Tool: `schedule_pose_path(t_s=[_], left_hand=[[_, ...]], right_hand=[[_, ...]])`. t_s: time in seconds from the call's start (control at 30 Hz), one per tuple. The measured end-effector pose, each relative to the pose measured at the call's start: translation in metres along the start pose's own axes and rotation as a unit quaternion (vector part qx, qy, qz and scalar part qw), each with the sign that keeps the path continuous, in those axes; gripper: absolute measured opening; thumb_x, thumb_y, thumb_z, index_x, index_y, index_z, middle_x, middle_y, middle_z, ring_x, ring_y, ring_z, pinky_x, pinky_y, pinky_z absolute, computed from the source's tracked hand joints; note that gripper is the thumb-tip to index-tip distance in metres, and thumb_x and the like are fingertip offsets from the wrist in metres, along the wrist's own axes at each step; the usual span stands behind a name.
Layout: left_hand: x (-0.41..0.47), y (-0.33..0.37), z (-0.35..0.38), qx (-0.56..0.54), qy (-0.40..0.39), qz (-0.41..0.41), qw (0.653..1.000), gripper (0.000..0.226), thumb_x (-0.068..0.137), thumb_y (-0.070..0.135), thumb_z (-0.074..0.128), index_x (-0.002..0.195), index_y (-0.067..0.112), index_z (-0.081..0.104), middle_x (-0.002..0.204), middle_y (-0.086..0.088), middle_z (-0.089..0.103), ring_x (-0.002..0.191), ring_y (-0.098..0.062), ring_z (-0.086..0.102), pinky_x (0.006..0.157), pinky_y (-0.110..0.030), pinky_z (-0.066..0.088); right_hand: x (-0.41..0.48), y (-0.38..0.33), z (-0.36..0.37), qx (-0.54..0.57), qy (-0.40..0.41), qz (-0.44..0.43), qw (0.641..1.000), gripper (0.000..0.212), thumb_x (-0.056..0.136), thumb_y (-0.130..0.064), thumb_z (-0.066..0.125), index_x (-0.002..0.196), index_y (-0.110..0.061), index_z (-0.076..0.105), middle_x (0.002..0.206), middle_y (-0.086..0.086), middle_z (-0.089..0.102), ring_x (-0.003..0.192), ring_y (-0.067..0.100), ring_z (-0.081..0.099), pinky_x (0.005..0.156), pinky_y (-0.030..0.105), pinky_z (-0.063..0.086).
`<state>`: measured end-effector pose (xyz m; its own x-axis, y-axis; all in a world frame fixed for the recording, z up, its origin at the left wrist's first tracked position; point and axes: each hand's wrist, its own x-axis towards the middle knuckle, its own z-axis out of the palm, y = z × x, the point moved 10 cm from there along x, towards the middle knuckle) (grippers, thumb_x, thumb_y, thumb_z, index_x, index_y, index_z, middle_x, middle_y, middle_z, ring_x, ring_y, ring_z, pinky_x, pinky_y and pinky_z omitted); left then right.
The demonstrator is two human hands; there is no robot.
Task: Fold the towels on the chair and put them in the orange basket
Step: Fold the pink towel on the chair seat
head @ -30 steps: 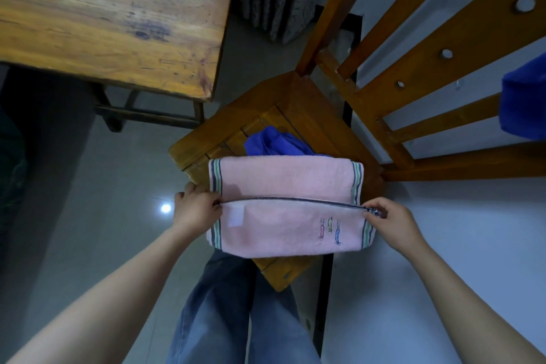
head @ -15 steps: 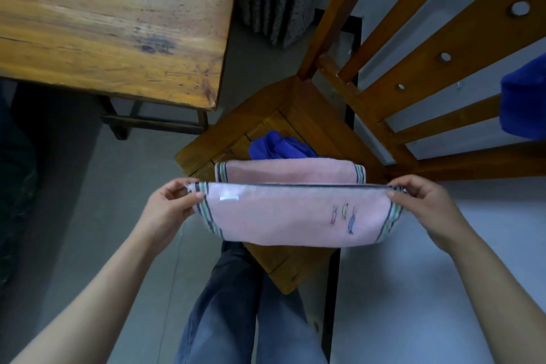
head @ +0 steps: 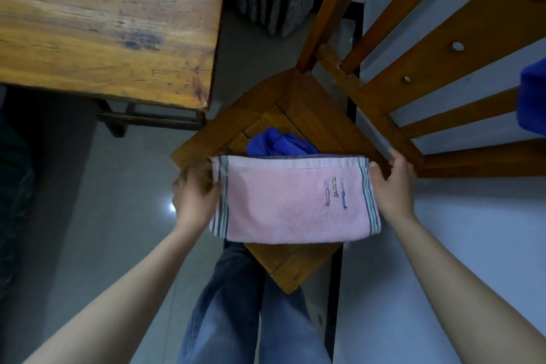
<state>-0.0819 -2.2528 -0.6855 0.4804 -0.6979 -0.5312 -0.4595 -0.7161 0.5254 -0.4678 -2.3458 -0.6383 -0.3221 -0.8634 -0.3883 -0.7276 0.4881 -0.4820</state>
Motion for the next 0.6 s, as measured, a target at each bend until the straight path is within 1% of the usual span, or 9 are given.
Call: schedule_pose_path(t_s=[0.1,0.2,0.27,0.3,0.33,0.4,0.47,0.5,0.6], left_hand=[[-0.032,0.012,0.031,0.198,-0.051,0.114,0.972,0.069,0.083,0.025,0.063,0.142,0.009,0.032,0.146,-0.022,0.032,0.131,-0.043,0.031,0.101,-0.054,0.033],[-0.063,0.026,0.071,0.312,-0.108,0.228,0.916,0.08,0.074,0.028,0.073,0.142,0.01,0.034,0.147,-0.024,0.031,0.131,-0.045,0.037,0.099,-0.058,0.036],[-0.067,0.019,0.097,0.332,-0.185,0.208,0.901,0.078,0.088,0.035,0.054,0.149,0.018,0.009,0.156,-0.014,0.003,0.143,-0.035,0.012,0.112,-0.052,0.017],[-0.067,0.011,0.109,0.328,-0.233,0.167,0.9,0.076,0.092,0.038,0.046,0.149,0.022,-0.003,0.157,-0.009,-0.006,0.145,-0.03,0.002,0.115,-0.049,0.009],[-0.067,0.006,0.115,0.329,-0.263,0.135,0.897,0.075,0.094,0.04,0.042,0.148,0.024,-0.009,0.157,-0.007,-0.009,0.145,-0.028,-0.002,0.115,-0.047,0.006],[-0.066,0.013,0.117,0.325,-0.257,0.126,0.901,0.073,0.094,0.04,0.04,0.148,0.024,-0.007,0.157,-0.008,-0.006,0.144,-0.028,0.001,0.115,-0.046,0.01],[-0.066,0.019,0.113,0.323,-0.238,0.135,0.906,0.07,0.094,0.039,0.04,0.148,0.022,-0.002,0.157,-0.009,-0.001,0.144,-0.029,0.004,0.114,-0.045,0.013],[-0.066,0.019,0.11,0.323,-0.229,0.138,0.908,0.069,0.094,0.039,0.04,0.148,0.023,-0.001,0.157,-0.009,0.0,0.144,-0.029,0.005,0.114,-0.044,0.014],[-0.069,0.009,0.098,0.303,-0.204,0.126,0.922,0.069,0.094,0.039,0.041,0.148,0.025,0.001,0.156,-0.008,0.004,0.143,-0.028,0.008,0.113,-0.041,0.017]], right_hand=[[-0.03,-0.008,0.008,-0.102,0.016,-0.074,0.992,0.046,0.091,-0.017,0.054,0.135,-0.008,0.044,0.135,0.017,0.044,0.123,0.032,0.04,0.097,0.042,0.036],[-0.061,-0.01,0.047,-0.225,-0.074,-0.151,0.96,0.05,0.09,-0.019,0.054,0.138,-0.011,0.042,0.142,0.015,0.04,0.128,0.032,0.037,0.099,0.043,0.035],[-0.065,0.004,0.074,-0.284,-0.152,-0.146,0.935,0.056,0.094,-0.029,0.047,0.146,-0.023,0.027,0.153,0.004,0.025,0.138,0.025,0.025,0.109,0.044,0.024],[-0.061,0.009,0.08,-0.281,-0.168,-0.13,0.936,0.056,0.094,-0.03,0.046,0.146,-0.026,0.024,0.154,0.001,0.023,0.139,0.023,0.023,0.111,0.044,0.021],[-0.055,0.012,0.08,-0.245,-0.162,-0.106,0.95,0.055,0.094,-0.028,0.047,0.146,-0.025,0.027,0.153,0.001,0.027,0.138,0.022,0.026,0.111,0.044,0.021],[-0.04,0.02,0.063,-0.1,-0.086,-0.034,0.991,0.05,0.093,-0.019,0.05,0.141,-0.021,0.037,0.144,0.004,0.041,0.132,0.024,0.035,0.11,0.046,0.026],[-0.034,0.045,0.04,0.037,0.01,0.083,0.996,0.052,0.092,-0.019,0.053,0.141,-0.02,0.037,0.143,0.007,0.042,0.133,0.028,0.036,0.108,0.048,0.03],[-0.034,0.059,0.036,0.081,0.025,0.137,0.987,0.056,0.091,-0.022,0.054,0.143,-0.02,0.033,0.146,0.007,0.038,0.134,0.03,0.034,0.108,0.048,0.031],[-0.034,0.087,0.05,0.136,-0.065,0.229,0.962,0.065,0.09,-0.027,0.058,0.145,-0.012,0.027,0.147,0.012,0.036,0.131,0.033,0.039,0.104,0.045,0.037]])
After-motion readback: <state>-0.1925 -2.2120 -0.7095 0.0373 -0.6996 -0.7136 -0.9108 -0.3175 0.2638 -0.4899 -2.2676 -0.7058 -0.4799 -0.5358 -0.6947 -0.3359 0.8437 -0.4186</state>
